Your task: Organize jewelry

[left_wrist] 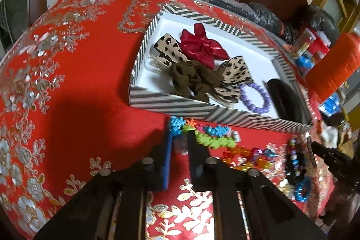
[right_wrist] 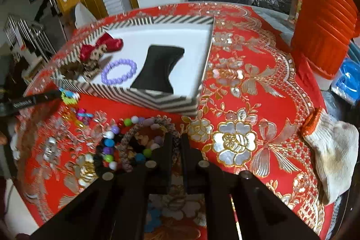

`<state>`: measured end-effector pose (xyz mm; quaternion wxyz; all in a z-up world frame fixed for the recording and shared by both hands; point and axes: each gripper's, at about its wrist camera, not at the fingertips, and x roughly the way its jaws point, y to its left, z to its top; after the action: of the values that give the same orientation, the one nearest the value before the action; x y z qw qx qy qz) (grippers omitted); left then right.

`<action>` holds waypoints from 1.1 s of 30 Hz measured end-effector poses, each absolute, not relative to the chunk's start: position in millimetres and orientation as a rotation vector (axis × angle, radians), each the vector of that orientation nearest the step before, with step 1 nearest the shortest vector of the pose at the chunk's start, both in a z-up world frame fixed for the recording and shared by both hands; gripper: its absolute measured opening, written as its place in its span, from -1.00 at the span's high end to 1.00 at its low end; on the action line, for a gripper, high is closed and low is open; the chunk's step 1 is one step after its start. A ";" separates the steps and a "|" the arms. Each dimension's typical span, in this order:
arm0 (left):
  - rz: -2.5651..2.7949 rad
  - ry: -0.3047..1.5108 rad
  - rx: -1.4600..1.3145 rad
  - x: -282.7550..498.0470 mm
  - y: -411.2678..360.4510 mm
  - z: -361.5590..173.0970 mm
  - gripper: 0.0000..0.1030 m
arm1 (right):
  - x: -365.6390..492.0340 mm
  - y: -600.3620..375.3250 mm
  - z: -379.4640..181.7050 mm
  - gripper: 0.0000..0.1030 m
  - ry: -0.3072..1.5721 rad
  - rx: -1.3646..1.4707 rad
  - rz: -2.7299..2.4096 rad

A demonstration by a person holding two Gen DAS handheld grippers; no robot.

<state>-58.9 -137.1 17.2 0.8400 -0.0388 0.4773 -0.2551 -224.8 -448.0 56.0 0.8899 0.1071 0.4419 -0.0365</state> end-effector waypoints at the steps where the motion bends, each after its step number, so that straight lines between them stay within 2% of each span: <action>1: -0.542 1.000 -0.091 -60.2 -134.2 20.2 0.95 | -227.9 -448.1 59.9 0.87 0.908 0.227 -0.074; 9: -0.527 0.997 -0.163 -63.7 -118.1 33.8 0.94 | -246.6 -445.4 87.7 0.87 0.850 0.239 -0.070; 14: -0.473 1.031 -0.271 -50.6 -108.6 27.9 0.76 | -251.1 -440.3 91.7 0.87 0.851 0.228 -0.056; 16: -0.435 1.043 -0.256 -47.1 -110.4 25.6 0.40 | -253.0 -440.2 92.2 0.87 0.849 0.230 -0.056; 21: -0.404 1.048 -0.088 -52.2 -130.8 15.1 0.37 | -254.1 -443.1 91.6 0.86 0.850 0.247 -0.059; 23: -0.398 1.032 0.013 -59.6 -141.7 14.8 0.45 | -254.0 -442.4 91.0 0.86 0.853 0.247 -0.057; 25: -0.416 1.039 0.032 -62.5 -144.6 14.6 1.00 | -253.2 -440.5 90.9 0.87 0.853 0.248 -0.050; 27: -0.456 1.066 -0.012 -64.0 -141.3 16.6 1.00 | -252.4 -438.3 92.6 0.86 0.848 0.246 -0.044; 33: -0.555 0.974 -0.065 -87.0 -132.9 65.4 1.00 | -255.3 -437.6 109.9 0.86 0.804 0.249 -0.032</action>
<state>-87.0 -132.9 65.4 0.8465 -0.0306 0.4618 -0.2632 -255.3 -437.6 109.9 0.9126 0.1207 0.3903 -0.0155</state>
